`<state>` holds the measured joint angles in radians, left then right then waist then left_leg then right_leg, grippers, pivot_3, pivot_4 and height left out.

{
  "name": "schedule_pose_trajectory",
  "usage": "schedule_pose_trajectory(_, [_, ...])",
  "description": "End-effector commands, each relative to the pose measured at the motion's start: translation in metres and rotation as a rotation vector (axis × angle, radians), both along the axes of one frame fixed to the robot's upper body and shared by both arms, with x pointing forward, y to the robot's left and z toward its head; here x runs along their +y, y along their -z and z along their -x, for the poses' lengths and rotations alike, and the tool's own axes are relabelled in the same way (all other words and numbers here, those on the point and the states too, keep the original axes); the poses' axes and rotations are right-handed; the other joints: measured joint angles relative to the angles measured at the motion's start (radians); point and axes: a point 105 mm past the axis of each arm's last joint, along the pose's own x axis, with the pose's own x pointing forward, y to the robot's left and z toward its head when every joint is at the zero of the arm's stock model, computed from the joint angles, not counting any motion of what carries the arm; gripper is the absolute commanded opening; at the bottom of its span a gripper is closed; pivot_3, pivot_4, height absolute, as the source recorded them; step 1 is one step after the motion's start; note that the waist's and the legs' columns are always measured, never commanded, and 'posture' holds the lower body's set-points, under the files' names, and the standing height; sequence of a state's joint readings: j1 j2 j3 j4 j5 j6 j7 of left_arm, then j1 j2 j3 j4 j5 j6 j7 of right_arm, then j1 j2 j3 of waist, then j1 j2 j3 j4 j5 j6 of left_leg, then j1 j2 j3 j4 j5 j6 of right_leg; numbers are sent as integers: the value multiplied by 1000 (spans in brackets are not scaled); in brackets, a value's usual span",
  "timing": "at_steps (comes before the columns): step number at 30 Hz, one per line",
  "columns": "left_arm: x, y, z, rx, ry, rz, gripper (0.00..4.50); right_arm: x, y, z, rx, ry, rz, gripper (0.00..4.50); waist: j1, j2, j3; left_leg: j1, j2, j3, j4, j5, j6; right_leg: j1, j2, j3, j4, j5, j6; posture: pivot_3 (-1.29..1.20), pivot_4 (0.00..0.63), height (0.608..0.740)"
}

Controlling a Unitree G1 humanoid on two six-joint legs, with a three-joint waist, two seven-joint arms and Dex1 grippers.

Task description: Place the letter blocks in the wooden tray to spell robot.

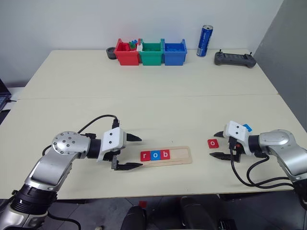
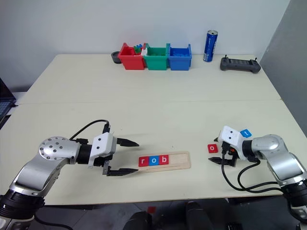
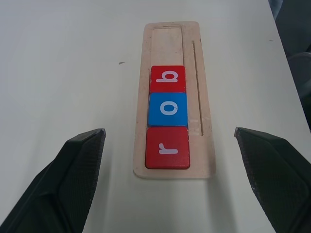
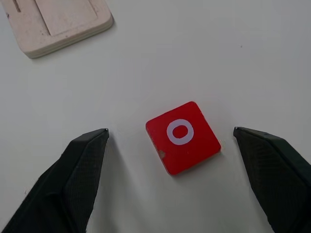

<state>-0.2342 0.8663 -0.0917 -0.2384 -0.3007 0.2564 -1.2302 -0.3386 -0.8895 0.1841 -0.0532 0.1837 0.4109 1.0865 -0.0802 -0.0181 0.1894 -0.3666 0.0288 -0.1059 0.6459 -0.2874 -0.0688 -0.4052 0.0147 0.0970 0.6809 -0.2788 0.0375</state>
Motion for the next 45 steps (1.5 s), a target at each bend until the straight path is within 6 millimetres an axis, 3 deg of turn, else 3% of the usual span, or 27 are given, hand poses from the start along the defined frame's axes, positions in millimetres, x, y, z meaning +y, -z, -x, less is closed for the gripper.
schedule_pose_trajectory(1, [-1, -10, 1, -42, 8, 8, 4500, 6, -7, -7, -30, -38, -8, 3184, -1, 0, 0, 0, 0, 0, 0, 0, 0, 0, 0, 0, 0, 0, 0, 0, 150, 740])
schedule_pose_trajectory(6, [2, -7, 1, -39, -1, 4, 4500, 10, -6, -7, -18, -66, -12, 1433, 0, 0, 0, 0, 0, 0, 0, 0, 0, 0, 0, 0, 0, 0, 0, 0, 150, 740])
schedule_pose_trajectory(10, [9, -3, 1, -38, -22, -6, 4500, 19, -18, 0, -26, -98, -59, 1442, 0, 0, 0, 0, 0, 0, 0, 0, 0, 0, 0, 0, 0, 0, 0, 0, 150, 740])
schedule_pose_trajectory(15, [19, 1, 2, -42, -42, -34, 4500, 48, -36, 19, -65, -194, -70, 1442, 0, 0, 0, 0, 0, -1, 0, 0, 0, 0, 0, 0, 1, 0, 0, 0, 150, 740])
schedule_pose_trajectory(25, [11, -5, 1, -65, -28, -53, 4500, 102, -26, 27, -86, -290, 8, 1442, 4, 0, 0, 0, 0, -1, 0, 0, 0, 0, 0, -1, 1, 0, 0, 0, 150, 740])
schedule_pose_trajectory(33, [8, -10, 1, -67, -29, -49, 4500, 118, -20, 27, -76, -353, 26, 1442, 6, 0, 0, 0, 0, -1, 0, 0, 0, 0, 0, -1, 0, 0, 0, 0, 150, 740])
schedule_pose_trajectory(45, [15, 1, 2, -60, -44, -46, 4500, 127, -17, 25, -88, -392, 31, 1442, 6, 0, 0, 0, 0, -1, 0, 0, 0, 0, 0, -1, 1, 0, 0, 0, 150, 740])
